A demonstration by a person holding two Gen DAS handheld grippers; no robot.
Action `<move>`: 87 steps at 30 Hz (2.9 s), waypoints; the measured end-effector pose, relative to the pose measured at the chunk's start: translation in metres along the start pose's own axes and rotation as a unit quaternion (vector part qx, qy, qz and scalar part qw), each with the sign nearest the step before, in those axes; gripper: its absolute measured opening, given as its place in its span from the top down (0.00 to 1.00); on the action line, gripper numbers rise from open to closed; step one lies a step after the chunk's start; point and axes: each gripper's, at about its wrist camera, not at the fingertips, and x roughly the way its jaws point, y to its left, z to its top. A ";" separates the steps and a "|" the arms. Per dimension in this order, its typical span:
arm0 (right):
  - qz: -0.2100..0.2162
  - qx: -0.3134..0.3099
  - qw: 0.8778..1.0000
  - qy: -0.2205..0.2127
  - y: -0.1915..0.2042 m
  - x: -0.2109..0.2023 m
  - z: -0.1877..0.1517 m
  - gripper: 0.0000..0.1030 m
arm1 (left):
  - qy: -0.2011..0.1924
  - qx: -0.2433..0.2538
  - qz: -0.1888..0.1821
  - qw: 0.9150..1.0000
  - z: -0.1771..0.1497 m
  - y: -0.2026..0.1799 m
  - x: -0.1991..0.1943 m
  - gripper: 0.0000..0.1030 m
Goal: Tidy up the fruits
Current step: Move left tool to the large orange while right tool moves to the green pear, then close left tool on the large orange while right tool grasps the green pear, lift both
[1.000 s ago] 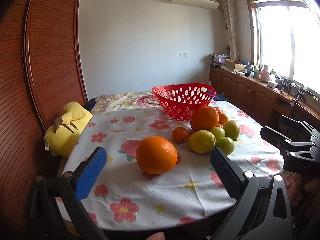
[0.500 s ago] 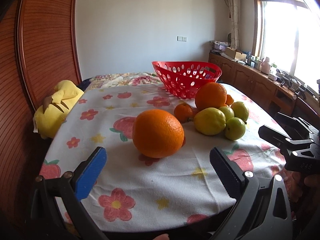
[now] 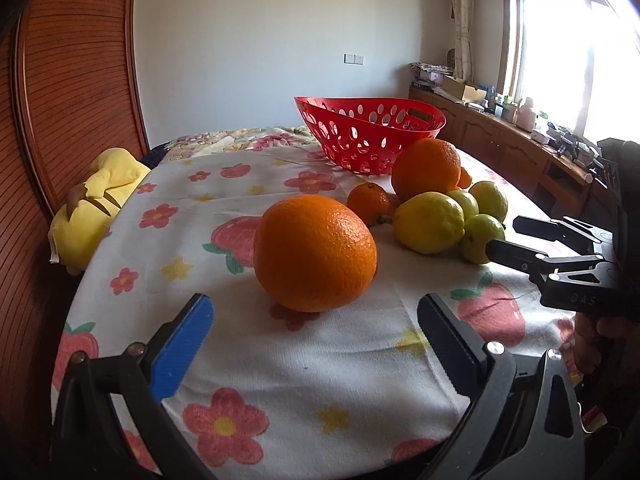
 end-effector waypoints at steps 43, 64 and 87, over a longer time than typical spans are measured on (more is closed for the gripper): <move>-0.006 0.000 1.000 0.022 -0.009 0.013 -0.002 0.44 | 0.043 0.034 0.020 0.998 0.040 0.001 0.059 0.01; -0.005 0.000 1.000 0.025 -0.008 0.018 -0.005 0.44 | 0.070 0.033 -0.023 0.997 0.037 0.004 0.073 0.13; 0.001 -0.002 1.000 0.022 -0.010 0.005 -0.005 0.41 | 0.028 0.027 -0.041 0.998 0.040 0.002 0.045 0.14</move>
